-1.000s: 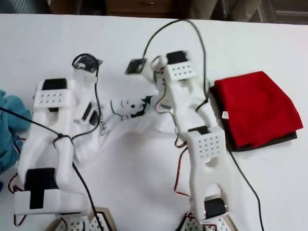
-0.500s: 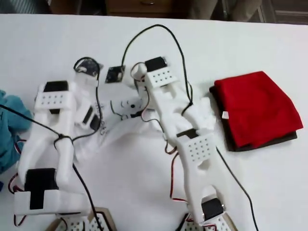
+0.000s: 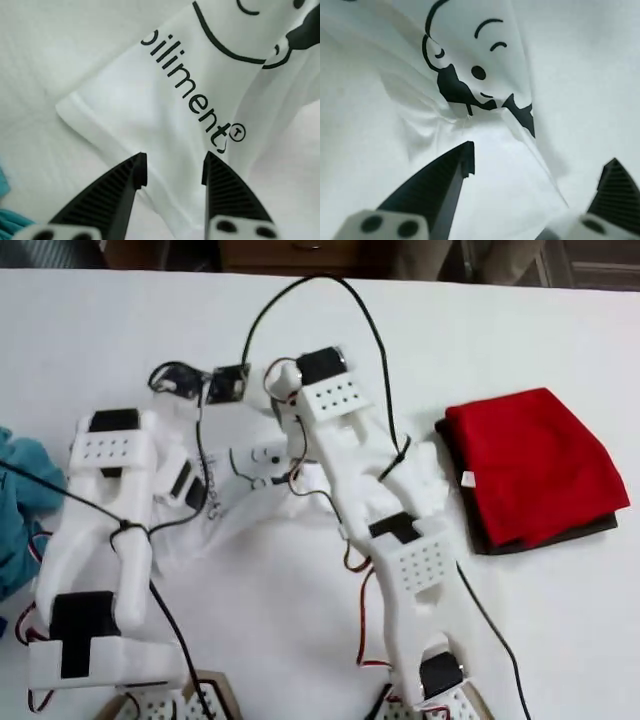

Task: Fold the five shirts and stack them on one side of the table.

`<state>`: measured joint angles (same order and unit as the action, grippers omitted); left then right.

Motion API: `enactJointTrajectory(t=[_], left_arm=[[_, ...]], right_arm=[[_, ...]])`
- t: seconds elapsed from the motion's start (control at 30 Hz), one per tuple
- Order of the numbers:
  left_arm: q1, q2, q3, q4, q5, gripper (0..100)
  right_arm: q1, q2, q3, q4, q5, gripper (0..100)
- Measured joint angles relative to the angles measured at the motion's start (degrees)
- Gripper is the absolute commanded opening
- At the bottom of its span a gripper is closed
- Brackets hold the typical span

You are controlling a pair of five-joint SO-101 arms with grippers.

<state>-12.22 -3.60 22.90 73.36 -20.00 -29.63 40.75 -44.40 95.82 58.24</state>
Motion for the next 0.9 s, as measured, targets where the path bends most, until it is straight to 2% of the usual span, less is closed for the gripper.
enactJointTrajectory(t=[0.2,0.6,0.9], left_arm=[[-2.46,0.00,0.09,0.35,0.26,21],[-23.12,0.00,0.09,-2.02,1.76,21],[-24.18,0.00,0.09,-2.29,1.76,21]], right_arm=[[-3.78,-0.18,6.95,-0.70,-0.70,38.7],[-4.40,-0.18,13.71,-7.56,-0.70,38.7],[-4.75,-0.26,11.08,-8.35,-1.23,38.7]])
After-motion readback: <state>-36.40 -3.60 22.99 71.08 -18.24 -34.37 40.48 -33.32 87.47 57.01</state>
